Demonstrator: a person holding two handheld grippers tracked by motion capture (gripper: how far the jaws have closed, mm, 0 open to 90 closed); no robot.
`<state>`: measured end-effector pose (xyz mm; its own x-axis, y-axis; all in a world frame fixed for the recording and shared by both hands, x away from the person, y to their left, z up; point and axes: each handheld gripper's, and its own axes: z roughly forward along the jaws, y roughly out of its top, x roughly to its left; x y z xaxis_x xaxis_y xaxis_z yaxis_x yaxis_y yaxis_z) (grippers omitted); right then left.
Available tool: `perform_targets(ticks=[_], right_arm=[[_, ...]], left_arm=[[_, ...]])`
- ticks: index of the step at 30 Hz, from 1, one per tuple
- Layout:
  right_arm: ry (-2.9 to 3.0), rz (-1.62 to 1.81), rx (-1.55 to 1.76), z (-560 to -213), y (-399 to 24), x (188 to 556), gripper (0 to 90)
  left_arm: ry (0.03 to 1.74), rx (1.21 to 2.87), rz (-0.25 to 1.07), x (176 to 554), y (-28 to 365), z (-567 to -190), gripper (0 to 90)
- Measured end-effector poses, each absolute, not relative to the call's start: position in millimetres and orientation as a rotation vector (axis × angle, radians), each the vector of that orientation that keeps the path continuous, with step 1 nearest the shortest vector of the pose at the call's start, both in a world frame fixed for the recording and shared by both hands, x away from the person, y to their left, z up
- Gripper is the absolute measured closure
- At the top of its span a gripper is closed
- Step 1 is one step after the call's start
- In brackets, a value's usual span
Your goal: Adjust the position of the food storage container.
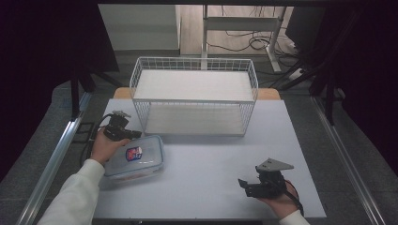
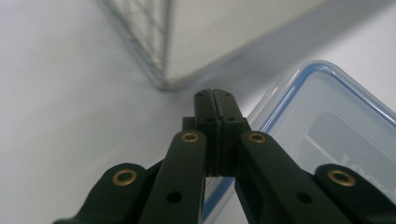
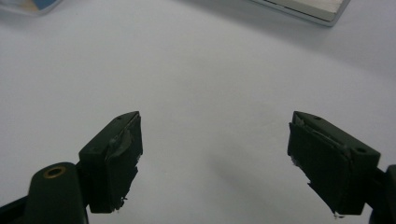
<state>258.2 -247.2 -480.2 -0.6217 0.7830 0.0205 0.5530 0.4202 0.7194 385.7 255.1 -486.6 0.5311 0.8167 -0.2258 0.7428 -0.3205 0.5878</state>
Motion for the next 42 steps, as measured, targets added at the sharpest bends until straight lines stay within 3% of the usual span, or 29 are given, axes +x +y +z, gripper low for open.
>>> perform_targets(ticks=[9, 13, 24, 32, 42], right_arm=[[2.365, 1.013, 1.149, -480.5, -245.8, 257.7, 18.4], [2.364, 1.012, 1.149, -480.4, -246.1, 257.8, 18.4], [2.364, 1.003, 1.152, -480.9, -246.2, 258.1, 18.4], [2.370, 1.006, 1.165, -481.5, -243.2, 258.3, 18.3], [2.358, 1.002, 1.165, -481.0, -242.6, 258.3, 18.3]], left_arm=[[1.091, 2.279, 0.088, 364.2, 217.1, -480.0, 90.0], [1.090, 2.277, 0.101, 362.3, 218.3, -477.7, 90.0], [1.232, 2.170, 0.243, 331.8, 290.0, -454.5, 90.0], [1.378, 2.122, 0.247, 297.5, 339.7, -472.1, 90.0], [1.423, 2.153, 0.157, 280.8, 342.8, -499.3, 90.0]])
